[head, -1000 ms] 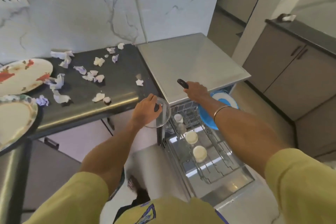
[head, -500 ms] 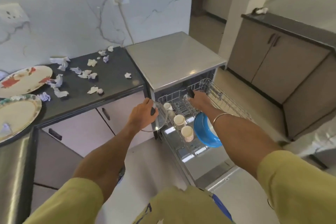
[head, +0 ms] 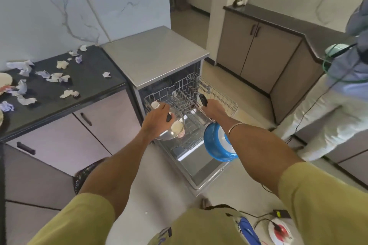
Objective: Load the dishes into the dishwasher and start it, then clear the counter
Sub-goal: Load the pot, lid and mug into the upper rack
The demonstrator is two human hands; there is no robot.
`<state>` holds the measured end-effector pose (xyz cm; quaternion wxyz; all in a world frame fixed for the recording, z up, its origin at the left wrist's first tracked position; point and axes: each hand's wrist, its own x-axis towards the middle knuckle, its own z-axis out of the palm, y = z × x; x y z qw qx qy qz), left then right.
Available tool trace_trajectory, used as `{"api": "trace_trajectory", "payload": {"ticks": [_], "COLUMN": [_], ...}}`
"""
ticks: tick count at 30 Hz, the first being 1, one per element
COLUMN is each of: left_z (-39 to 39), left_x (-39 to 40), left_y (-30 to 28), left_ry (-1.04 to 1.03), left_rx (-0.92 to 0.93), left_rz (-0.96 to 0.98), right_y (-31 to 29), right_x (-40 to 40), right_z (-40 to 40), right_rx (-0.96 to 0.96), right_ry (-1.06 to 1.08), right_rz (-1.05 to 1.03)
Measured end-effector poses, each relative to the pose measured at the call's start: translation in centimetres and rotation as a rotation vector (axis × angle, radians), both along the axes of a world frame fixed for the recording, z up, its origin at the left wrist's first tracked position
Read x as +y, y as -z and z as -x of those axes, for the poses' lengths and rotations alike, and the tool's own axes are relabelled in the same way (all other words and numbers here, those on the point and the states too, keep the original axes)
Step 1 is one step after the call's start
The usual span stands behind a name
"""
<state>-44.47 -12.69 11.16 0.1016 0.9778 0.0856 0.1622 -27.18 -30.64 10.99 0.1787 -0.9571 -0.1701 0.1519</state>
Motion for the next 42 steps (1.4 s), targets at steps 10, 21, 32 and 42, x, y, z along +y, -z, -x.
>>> {"api": "trace_trajectory", "payload": {"ticks": [10, 21, 32, 42], "left_z": [-6.5, -14.6, -21.4, -29.6], "left_x": [-7.3, -11.8, -9.6, -5.1], "left_y": [1.1, 1.0, 3.5, 6.5], "left_ry": [-0.006, -0.167, -0.297, -0.432], "left_rx": [0.02, 0.002, 0.016, 0.031], "left_rz": [-0.001, 0.07, 0.097, 0.22], "right_y": [1.2, 3.6, 5.4, 7.4], "right_x": [-8.0, -15.1, -9.9, -4.0], "right_z": [-6.6, -17.4, -24.2, -32.4], "right_rx": [0.031, 0.14, 0.192, 0.271], "right_ry": [-0.013, -0.059, -0.068, -0.067], "right_rz": [-0.031, -0.022, -0.082, -0.087]}}
